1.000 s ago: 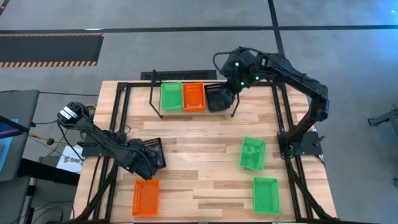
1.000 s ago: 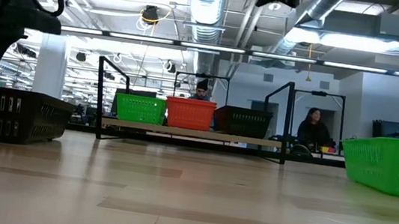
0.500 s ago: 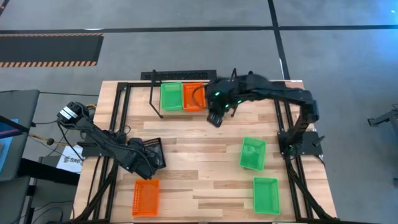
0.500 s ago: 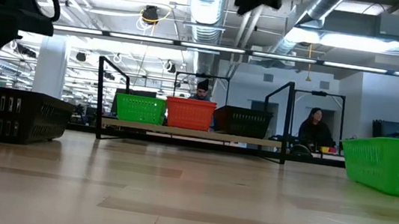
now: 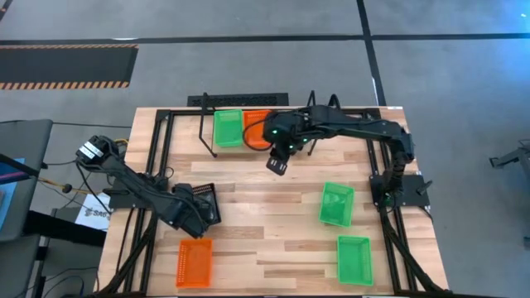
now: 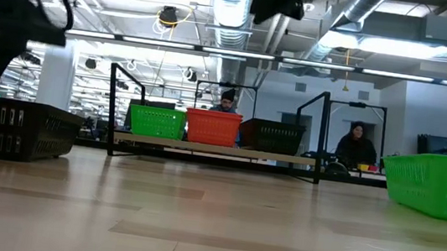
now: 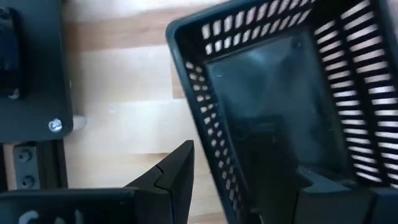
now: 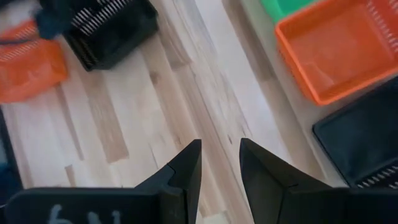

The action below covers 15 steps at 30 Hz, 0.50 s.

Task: Stack baskets on shelf by color
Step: Stack the black bin on top of the black bin on the shelf

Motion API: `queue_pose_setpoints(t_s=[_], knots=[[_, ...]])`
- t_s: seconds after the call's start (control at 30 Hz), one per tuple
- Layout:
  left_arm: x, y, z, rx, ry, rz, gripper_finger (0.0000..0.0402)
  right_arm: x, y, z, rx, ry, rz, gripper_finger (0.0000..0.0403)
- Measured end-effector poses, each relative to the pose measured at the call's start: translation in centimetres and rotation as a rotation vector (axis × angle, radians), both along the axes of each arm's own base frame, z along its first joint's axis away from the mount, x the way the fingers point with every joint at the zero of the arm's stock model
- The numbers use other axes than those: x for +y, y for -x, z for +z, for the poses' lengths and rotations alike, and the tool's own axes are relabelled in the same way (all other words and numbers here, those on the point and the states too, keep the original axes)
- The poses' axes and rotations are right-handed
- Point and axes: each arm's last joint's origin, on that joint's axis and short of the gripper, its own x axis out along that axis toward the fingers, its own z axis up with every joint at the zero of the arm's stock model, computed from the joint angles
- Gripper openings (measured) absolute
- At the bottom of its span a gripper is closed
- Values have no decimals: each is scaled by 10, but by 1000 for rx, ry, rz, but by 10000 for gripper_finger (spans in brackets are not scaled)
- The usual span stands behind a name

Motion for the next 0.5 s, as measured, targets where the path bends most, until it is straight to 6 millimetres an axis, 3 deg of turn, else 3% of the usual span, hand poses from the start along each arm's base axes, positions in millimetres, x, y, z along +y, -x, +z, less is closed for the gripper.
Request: queue_pose_setpoints(t_s=[0.2,0.33,0.5], knots=[[3,6,-28,-12,77,18,132,4,19,30,-123,9,8,127],[5,5,-35,-73,54,26,128,9,34,51,-206,17,18,127],[9,-1,-35,-122,40,29,67,10,51,69,-280,30,23,127]])
